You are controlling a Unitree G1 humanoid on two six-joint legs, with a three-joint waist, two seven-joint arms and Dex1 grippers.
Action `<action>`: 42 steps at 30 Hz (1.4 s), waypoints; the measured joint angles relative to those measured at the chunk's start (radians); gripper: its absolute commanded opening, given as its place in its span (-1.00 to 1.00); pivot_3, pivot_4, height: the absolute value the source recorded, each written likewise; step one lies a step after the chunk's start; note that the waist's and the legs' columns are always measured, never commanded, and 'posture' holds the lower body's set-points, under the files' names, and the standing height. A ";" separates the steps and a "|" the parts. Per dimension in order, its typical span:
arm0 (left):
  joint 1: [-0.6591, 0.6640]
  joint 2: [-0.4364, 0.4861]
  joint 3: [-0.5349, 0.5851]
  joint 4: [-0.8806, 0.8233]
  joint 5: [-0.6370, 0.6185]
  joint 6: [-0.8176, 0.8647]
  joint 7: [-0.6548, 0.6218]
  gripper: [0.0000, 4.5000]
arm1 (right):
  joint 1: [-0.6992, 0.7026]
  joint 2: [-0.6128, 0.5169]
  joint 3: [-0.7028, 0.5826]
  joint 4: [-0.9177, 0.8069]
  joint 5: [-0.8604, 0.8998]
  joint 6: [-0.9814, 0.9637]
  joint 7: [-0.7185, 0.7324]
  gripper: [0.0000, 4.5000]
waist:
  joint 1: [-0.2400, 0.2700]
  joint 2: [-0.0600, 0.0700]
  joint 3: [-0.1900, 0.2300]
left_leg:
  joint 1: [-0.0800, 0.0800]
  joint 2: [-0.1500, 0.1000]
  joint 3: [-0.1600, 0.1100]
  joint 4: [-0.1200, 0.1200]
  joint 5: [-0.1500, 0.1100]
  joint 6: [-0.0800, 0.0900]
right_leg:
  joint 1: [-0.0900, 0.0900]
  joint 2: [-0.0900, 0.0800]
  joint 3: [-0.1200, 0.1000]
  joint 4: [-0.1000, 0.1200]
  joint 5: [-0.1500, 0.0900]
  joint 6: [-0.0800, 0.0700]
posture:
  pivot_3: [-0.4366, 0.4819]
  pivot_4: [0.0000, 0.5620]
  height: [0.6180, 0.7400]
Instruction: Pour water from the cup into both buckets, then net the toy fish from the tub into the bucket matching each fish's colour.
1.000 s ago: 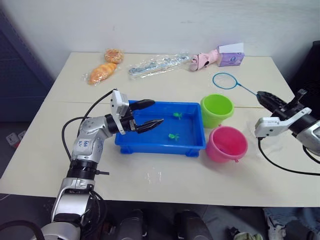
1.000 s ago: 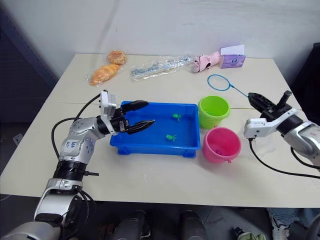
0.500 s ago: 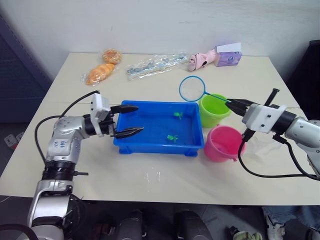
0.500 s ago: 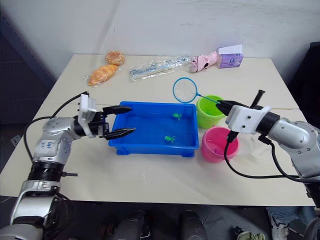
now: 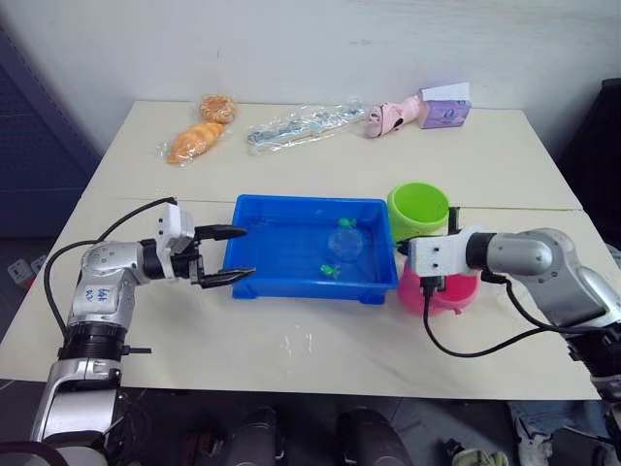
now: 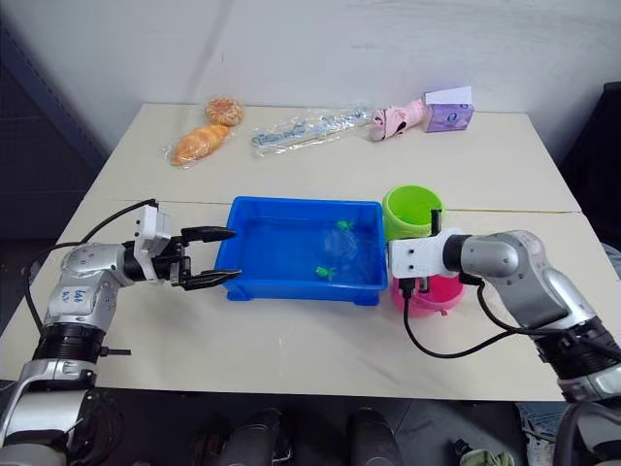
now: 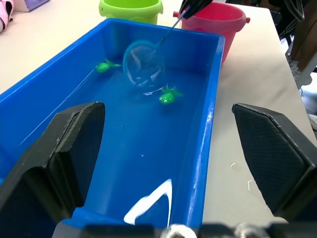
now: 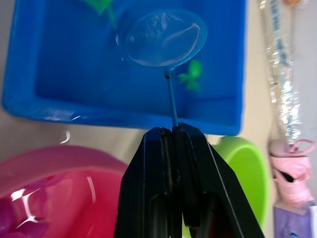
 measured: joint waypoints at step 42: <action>-0.028 -0.192 0.011 -0.174 -0.094 0.199 0.164 0.97 | 0.204 -0.032 -0.611 -0.052 0.359 0.449 -0.005 -1.00 | 0.001 -0.001 0.000 | 0.001 0.000 0.001 -0.001 0.000 0.000 | 0.002 0.001 0.000 -0.002 0.000 0.000 | -0.05 -0.47 1.00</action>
